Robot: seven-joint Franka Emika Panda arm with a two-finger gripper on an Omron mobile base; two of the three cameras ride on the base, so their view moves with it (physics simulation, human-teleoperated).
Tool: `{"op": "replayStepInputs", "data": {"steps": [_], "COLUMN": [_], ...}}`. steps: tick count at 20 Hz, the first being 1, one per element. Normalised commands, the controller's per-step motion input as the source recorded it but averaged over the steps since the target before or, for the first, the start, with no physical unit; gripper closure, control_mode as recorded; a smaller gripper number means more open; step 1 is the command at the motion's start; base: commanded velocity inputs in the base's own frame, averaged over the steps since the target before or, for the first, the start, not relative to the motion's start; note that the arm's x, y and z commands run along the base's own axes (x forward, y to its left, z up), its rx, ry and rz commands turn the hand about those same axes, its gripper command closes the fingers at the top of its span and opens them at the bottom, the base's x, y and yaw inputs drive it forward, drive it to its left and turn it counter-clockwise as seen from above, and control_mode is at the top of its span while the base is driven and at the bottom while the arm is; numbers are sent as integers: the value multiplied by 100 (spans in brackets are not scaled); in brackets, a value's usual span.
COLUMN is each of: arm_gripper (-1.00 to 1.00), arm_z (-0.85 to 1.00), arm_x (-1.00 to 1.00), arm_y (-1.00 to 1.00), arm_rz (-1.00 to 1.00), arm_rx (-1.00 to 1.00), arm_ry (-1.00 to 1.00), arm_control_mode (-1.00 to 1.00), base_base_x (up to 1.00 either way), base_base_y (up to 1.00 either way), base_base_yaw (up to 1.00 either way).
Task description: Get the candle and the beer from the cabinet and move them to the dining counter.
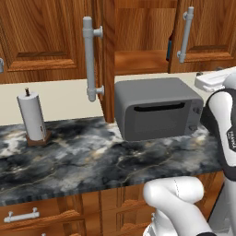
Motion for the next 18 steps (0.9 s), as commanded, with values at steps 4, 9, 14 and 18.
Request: {"op": "replayStepInputs", "data": {"steps": [4, 9, 14, 18], "arm_gripper": [-100, -100, -100, -100], "arm_z": [0, 0, 2, 7], "arm_x": [22, 33, 41, 31], "arm_y": [-2, 0, -2, 0], "arm_rz": [-3, -11, -23, -9], "arm_rx": [0, 0, 0, 0], "arm_ry": [0, 0, -1, -6], "arm_control_mode": [-100, -100, -100, -100], "base_base_x": [0, 0, 0, 0], "base_base_y": [0, 0, 0, 0], "base_base_yaw": [0, 0, 0, 0]}}
